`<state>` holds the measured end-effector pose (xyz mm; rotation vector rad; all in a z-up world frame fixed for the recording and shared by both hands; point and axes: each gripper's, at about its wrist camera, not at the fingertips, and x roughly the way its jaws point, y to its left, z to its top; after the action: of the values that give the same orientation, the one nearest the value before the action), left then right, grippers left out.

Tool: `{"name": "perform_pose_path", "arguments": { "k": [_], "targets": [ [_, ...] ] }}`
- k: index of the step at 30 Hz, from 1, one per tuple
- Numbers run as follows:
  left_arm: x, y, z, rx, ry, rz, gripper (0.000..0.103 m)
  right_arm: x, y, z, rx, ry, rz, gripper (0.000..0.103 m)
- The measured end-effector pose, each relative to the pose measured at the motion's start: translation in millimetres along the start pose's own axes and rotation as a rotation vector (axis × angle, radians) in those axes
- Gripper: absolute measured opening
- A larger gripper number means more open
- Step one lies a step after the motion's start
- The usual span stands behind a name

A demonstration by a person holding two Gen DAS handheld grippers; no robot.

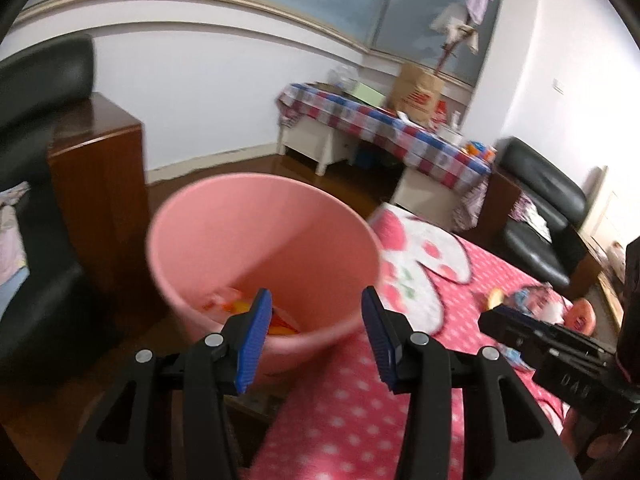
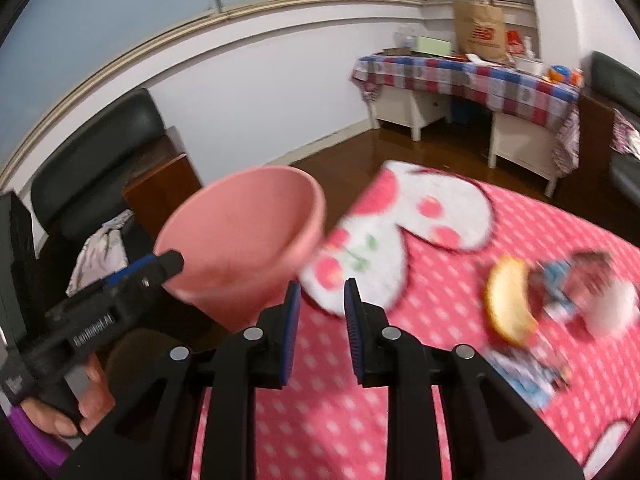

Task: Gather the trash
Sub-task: 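Move both tools back over the table toward the crumpled foil wrappers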

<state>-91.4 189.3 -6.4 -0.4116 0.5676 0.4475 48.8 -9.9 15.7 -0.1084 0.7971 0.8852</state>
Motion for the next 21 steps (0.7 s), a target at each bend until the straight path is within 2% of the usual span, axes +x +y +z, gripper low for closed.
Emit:
{"name": "perform_pose_path", "arguments": {
  "k": [2,6,11,18,21],
  "targets": [
    [3.6,-17.2,-7.7,0.034,0.015,-0.020,0.046,-9.3,-12.7,-10.7,0.029,-0.001,-0.028,0.023],
    [7.4,-48.1,-16.9,0.091,0.027,-0.049,0.046,-35.6,-40.5,-30.1,0.051,-0.064,-0.167,0.023],
    [7.0,-92.4,-9.7,0.178,-0.016,-0.095,0.046,-60.4,-75.8,-43.0,0.080,-0.117,-0.331,0.023],
    [24.4,-124.9,-13.9,0.231,-0.023,-0.091,0.045,-67.9,-96.0,-56.3,0.131,-0.187,-0.453,0.023],
    [30.7,-127.3,-14.0,0.234,-0.016,-0.092,0.044,-70.4,-104.6,-58.2,0.170,-0.193,-0.469,0.023]
  ]
}}
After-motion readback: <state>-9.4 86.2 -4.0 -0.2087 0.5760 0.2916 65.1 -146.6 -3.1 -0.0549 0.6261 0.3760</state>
